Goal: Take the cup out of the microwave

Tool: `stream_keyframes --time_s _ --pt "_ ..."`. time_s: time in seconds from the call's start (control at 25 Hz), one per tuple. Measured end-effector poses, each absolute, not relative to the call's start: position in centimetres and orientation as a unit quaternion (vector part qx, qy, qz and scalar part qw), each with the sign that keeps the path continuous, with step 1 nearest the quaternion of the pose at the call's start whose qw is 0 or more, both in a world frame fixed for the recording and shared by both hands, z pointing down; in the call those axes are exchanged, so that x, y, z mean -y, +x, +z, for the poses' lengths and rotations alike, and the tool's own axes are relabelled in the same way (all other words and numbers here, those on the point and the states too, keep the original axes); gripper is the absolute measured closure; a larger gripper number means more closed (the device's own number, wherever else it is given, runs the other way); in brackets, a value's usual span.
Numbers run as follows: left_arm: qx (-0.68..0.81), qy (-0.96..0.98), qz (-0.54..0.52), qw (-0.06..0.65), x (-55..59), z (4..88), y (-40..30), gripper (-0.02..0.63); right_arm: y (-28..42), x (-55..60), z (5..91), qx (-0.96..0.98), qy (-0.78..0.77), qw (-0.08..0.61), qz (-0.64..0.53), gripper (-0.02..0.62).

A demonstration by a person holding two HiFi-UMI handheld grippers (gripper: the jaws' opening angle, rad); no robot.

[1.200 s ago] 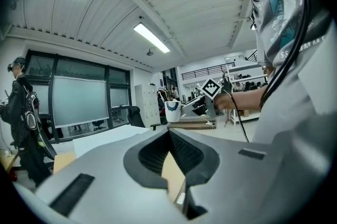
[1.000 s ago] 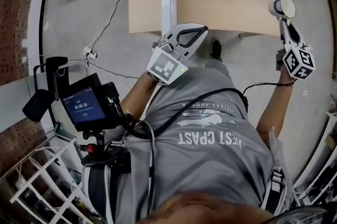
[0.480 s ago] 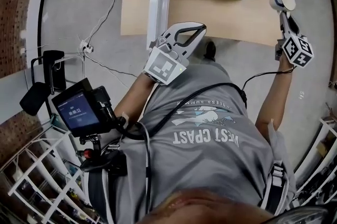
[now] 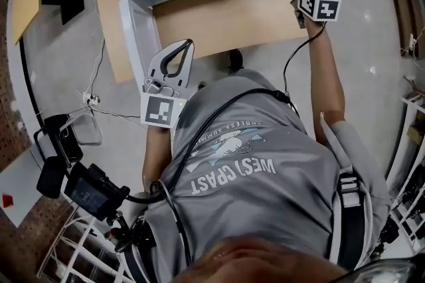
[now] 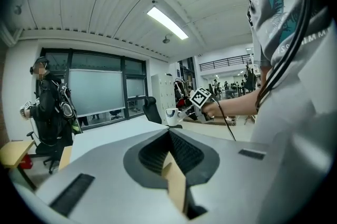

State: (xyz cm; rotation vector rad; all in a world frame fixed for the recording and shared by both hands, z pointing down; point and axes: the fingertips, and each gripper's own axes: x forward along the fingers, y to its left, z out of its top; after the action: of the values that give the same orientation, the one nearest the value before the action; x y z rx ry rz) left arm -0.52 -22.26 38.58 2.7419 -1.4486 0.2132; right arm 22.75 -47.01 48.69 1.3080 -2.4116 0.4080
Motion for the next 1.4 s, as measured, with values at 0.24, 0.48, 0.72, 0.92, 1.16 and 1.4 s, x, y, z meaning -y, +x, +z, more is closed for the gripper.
stream_keyframes --time_s 0.24,0.48,0.72,0.92,1.16,1.4 --pt "0.493 0.865 0.088 0.033 24.8 39.7 0.7 0.563 23.8 52.2 53.0 0.852 0.453 0.204 0.165 0.525" --pt "0.519 0.845 0.114 0.051 26.2 40.0 1.6 0.563 24.9 56.2 56.1 0.85 0.446 0.215 0.181 0.525" --pt "0.541 0.83 0.124 0.052 27.9 40.1 1.6 0.563 25.9 60.0 59.8 0.84 0.458 0.219 0.194 0.525" --pt "0.549 0.824 0.128 0.065 29.7 40.5 0.0 0.563 25.6 62.4 63.8 0.829 0.462 0.248 0.194 0.525" --pt "0.551 0.82 0.135 0.079 31.1 41.8 0.3 0.563 25.4 64.4 67.2 0.825 0.46 0.253 0.208 0.525" --pt "0.537 0.826 0.148 0.087 31.6 42.2 2.0 0.563 24.7 64.7 68.3 0.839 0.443 0.243 0.203 0.525"
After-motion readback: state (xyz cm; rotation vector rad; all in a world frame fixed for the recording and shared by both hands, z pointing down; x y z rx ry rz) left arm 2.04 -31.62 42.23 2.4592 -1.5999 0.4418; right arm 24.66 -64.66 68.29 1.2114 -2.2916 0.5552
